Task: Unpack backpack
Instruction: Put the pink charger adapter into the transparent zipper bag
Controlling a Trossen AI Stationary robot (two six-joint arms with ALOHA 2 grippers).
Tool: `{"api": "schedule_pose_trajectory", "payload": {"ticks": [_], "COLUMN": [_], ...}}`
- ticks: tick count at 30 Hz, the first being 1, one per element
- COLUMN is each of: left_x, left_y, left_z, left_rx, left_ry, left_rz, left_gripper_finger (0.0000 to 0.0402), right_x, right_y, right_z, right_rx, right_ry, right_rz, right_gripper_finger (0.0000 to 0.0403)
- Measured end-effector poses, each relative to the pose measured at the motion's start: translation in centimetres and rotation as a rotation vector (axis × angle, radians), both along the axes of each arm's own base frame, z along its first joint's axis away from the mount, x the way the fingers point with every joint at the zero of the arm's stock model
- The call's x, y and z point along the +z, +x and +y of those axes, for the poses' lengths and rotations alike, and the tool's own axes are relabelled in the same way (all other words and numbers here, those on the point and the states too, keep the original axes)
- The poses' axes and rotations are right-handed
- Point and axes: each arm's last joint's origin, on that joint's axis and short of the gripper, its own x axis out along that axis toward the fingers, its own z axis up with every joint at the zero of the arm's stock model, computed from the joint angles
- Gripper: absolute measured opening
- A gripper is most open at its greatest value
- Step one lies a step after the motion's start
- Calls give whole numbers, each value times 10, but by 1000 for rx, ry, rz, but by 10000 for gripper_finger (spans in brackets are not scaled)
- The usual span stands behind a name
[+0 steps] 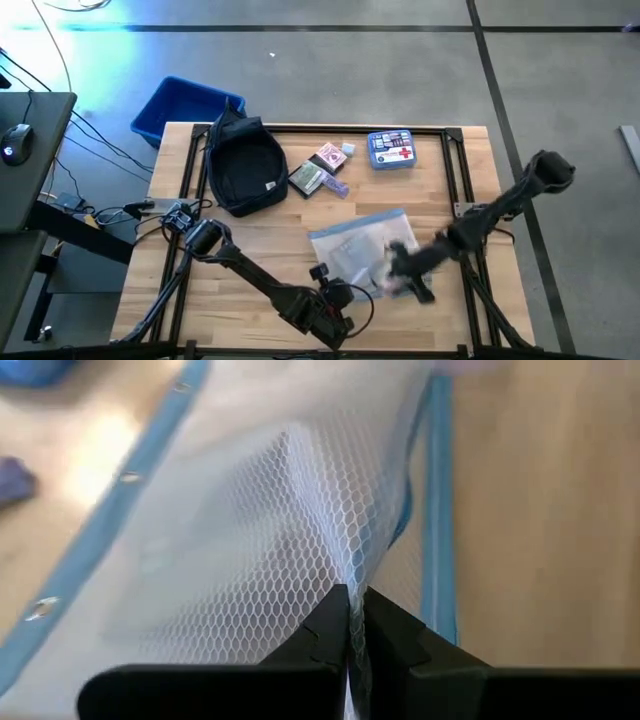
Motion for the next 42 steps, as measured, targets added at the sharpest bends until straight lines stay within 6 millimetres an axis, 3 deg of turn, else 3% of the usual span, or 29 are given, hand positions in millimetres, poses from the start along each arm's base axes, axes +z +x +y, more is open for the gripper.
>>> {"api": "schedule_pose_trajectory", "payload": {"ticks": [3, 9, 13, 17, 21, 26, 31, 37, 39, 42], "left_x": [1, 3, 5, 7, 6, 6, 4, 1, 0, -3], "left_y": [1, 2, 4, 7, 7, 5, 2, -3, -4, -6], "left_z": [2, 2, -2, -4, -5, -6, -5, 0, 3, 7], "left_rx": [23, 47, -21, -71, -82, -97, -74, -33, -25, -42], "left_ry": [36, 90, 83, 80, 76, 67, 59, 67, 64, 46], "left_rz": [-25, -67, -58, -49, -43, -26, -11, 33, 63, 137], "left_gripper_finger": [0, 0, 0, 0, 0, 0, 0, 0, 0, 0], "right_x": [-7, -39, -50, -50, -52, -51, -43, -11, 5, 21], "right_y": [-3, 19, 42, 61, 70, 72, 62, 38, 29, 26], "right_z": [26, 38, 27, 0, -24, -29, -15, 10, 10, -10], "right_rx": [11, -74, -264, -536, -650, -713, -631, -465, -510, -582], "right_ry": [-18, -177, -342, -390, -392, -408, -424, -457, -495, -545], "right_rz": [-64, -15, -64, 6, 45, 23, 18, -11, -88, -107], "right_gripper_finger": [171, 171, 171, 173, 254, 349, 386, 380, 369, 354]}}
